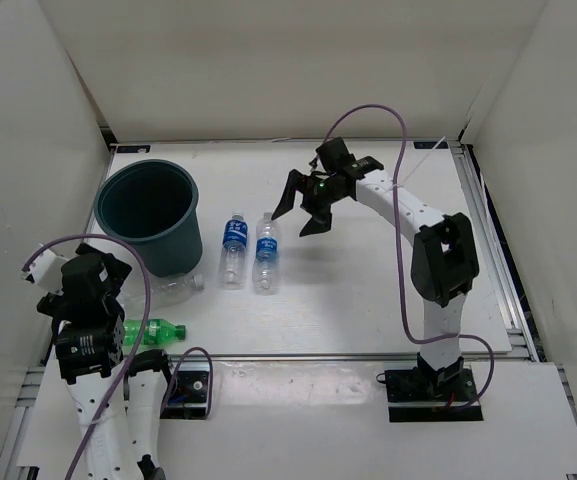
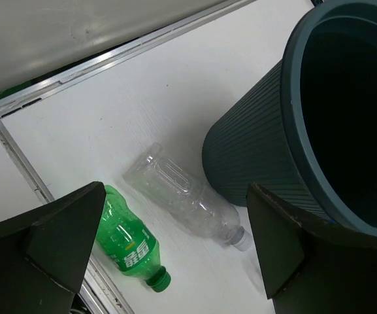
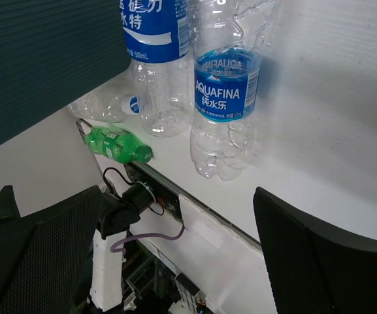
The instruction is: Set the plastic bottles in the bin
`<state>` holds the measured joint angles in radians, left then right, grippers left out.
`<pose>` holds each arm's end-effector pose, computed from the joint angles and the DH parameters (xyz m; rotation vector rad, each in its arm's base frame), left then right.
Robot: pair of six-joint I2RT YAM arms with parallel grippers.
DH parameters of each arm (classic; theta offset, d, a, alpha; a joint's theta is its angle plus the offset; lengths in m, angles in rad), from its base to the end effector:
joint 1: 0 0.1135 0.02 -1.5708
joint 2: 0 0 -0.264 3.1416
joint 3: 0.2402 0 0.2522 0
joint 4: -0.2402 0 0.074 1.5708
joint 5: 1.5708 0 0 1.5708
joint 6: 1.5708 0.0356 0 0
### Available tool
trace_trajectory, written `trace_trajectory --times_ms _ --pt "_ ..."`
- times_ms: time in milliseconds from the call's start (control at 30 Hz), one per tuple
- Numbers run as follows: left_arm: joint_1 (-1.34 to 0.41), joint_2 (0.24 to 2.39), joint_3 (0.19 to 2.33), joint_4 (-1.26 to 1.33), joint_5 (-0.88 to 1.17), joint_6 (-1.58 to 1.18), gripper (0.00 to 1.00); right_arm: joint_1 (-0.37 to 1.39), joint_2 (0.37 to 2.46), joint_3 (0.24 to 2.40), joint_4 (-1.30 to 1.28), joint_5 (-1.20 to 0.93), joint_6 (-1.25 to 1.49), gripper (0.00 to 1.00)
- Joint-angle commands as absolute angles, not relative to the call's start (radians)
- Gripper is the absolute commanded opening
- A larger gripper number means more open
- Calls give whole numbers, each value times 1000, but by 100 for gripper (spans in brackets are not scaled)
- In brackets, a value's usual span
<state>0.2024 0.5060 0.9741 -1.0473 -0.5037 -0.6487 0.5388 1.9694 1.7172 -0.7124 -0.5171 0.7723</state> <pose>0.0638 0.0306 0.3480 -1.1126 1.7597 0.2706 0.3639 0.2380 0.2675 0.0948 2.7676 1.1047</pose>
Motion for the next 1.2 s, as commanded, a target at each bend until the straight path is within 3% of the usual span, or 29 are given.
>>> trace_trajectory --times_ms 0,733,1167 --pt "199 505 968 -1065 -474 -604 100 546 1994 1715 -683 -537 770 99" --pt "199 440 1045 -1135 -253 -491 100 575 2181 1799 -693 -535 736 99" --pt "199 440 1176 -1236 -199 -433 100 586 2388 1980 -741 -526 698 99"
